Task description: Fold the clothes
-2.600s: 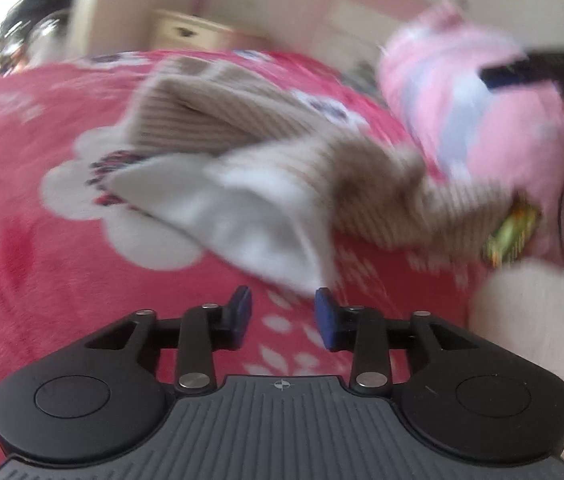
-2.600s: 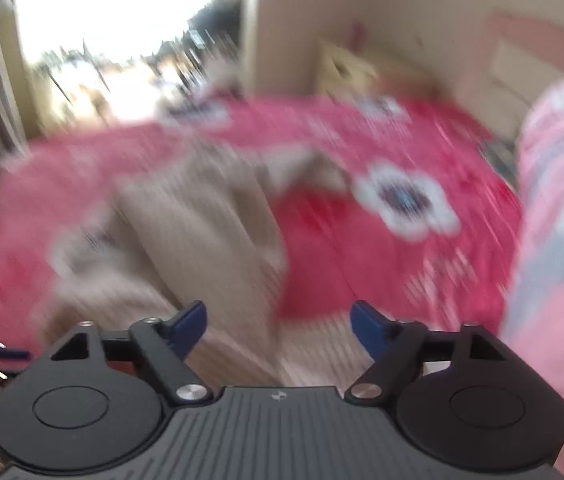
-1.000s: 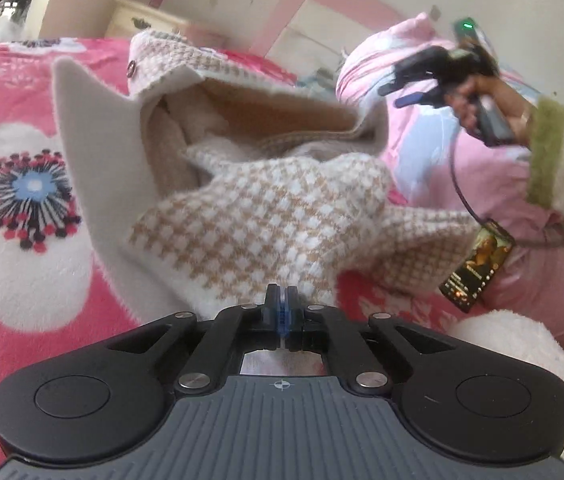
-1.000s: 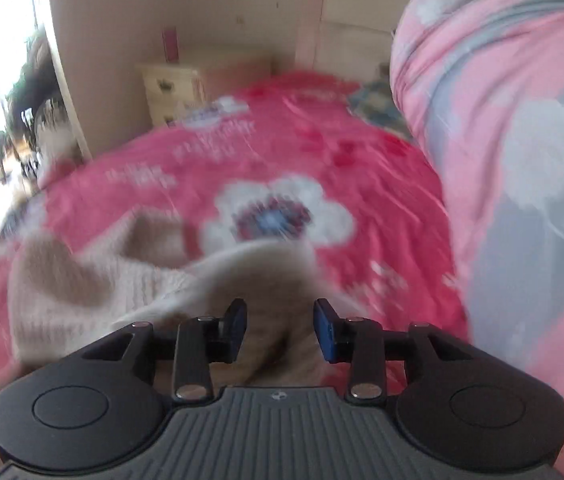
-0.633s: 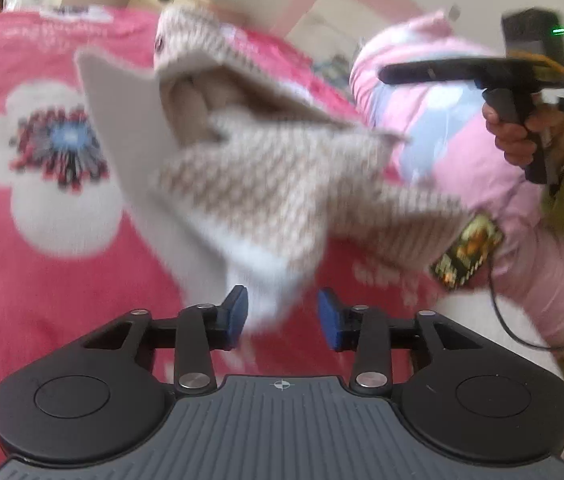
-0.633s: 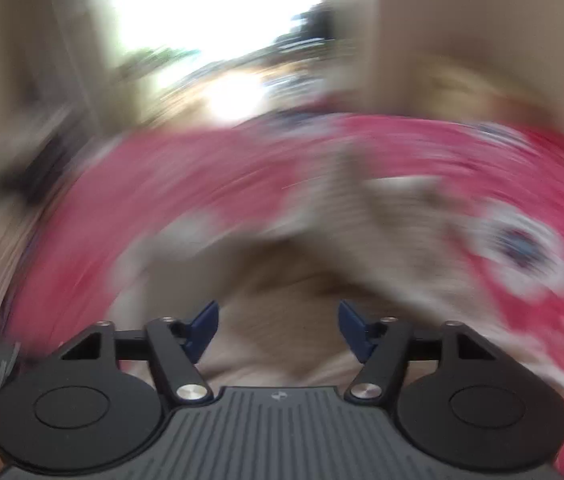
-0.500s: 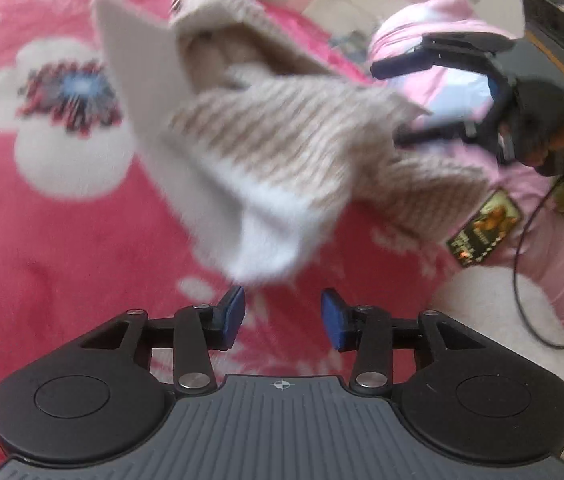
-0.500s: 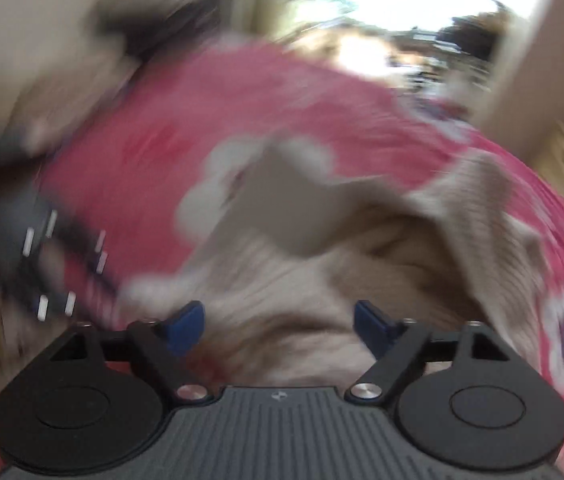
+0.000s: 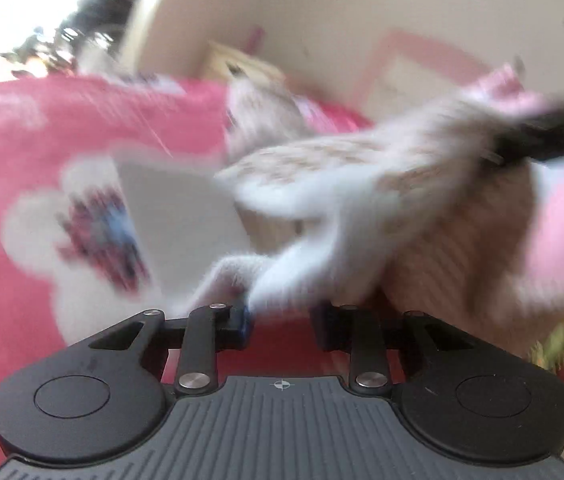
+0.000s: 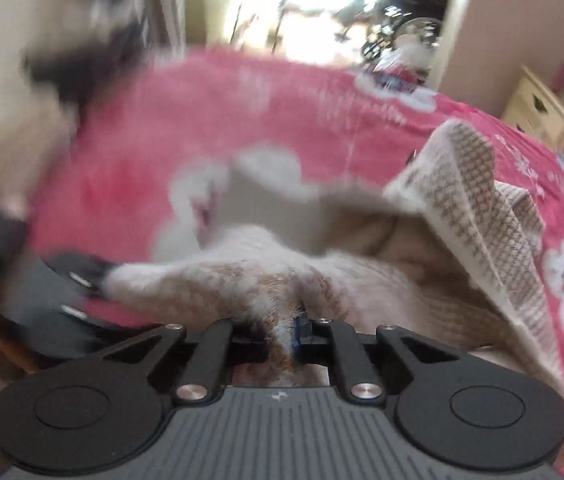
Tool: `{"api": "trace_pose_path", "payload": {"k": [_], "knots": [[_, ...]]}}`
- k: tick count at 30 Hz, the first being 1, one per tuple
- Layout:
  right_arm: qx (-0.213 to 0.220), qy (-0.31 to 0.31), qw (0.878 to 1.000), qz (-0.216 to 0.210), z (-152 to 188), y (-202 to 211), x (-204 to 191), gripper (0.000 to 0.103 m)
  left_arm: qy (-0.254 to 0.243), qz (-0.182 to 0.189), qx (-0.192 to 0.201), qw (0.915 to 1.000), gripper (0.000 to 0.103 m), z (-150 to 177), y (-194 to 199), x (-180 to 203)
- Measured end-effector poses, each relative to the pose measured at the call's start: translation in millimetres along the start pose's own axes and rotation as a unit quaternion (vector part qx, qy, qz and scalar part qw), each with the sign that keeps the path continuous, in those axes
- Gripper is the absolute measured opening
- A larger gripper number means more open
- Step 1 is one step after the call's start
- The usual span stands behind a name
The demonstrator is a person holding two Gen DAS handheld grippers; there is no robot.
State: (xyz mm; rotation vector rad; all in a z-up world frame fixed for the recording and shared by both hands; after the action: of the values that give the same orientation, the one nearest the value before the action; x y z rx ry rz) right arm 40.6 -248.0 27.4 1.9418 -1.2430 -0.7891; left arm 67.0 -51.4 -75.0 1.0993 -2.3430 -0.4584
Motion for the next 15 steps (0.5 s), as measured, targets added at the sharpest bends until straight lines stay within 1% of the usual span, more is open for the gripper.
{"api": "trace_pose_path", "payload": {"k": [2,4,5,7,9,10,11,12,13,14,15], "knots": [[0.03,-0.041,0.998,-0.041,-15.6,16.5,-7.5,0.012,0.029,-0.014,0.038,0.9988,0.028,-27.9,14.1,-26.2],[0.062,-0.056,0.993,-0.082,-28.9,25.9,-23.5,0.012,0.054,-0.027,0.068,0.9959,0.029,-47.5,34.0,-51.7],[0.078,-0.064,0.99,-0.101,-33.5,26.5,-33.6,0.013,0.066,-0.038,0.077,0.9941,0.029,-52.9,44.0,-65.0],[0.105,-0.076,0.982,-0.138,-38.6,17.0,-55.9,0.013,0.097,-0.072,0.07,0.9902,0.034,-50.5,62.9,-93.8],[0.111,-0.076,0.978,-0.158,-34.1,-12.4,-75.1,0.015,0.128,-0.108,0.061,0.984,0.034,-45.5,81.8,-122.0],[0.099,-0.073,0.979,-0.161,-27.0,-31.3,-84.0,0.02,0.146,-0.132,0.049,0.9792,0.035,-34.8,91.4,-134.8],[0.079,-0.052,0.982,-0.161,-16.1,-51.8,-94.5,0.023,0.163,-0.153,0.035,0.974,0.035,-22.2,100.4,-146.4],[0.055,-0.022,0.986,-0.158,-3.6,-72.6,-105.8,0.03,0.176,-0.168,0.022,0.9697,0.035,-11.0,108.0,-154.5],[0.026,0.007,0.987,-0.158,9.0,-91.7,-115.4,0.038,0.189,-0.18,0.011,0.9653,0.036,-1.1,115.4,-160.8],[-0.007,0.038,0.987,-0.158,20.8,-105.6,-123.0,0.041,0.2,-0.187,0.002,0.9618,0.036,8.6,123.0,-165.0],[-0.039,0.068,0.985,-0.157,31.9,-116.4,-130.2,0.043,0.203,-0.19,-0.005,0.9606,0.036,13.7,127.6,-164.8]]}}
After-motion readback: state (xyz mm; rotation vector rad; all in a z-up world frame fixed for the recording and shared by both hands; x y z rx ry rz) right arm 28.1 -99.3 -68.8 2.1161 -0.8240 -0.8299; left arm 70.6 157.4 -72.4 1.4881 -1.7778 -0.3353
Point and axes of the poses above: each gripper's, at about its wrist camera, not at the fingertips, and y roughly against the way its jaws point, x to its right, z to its underside, the point moved 1 cm from there along -y, roughly the way its jaws point, and after that the axes turned 7 degrees about -y, right-handed, at the moved point
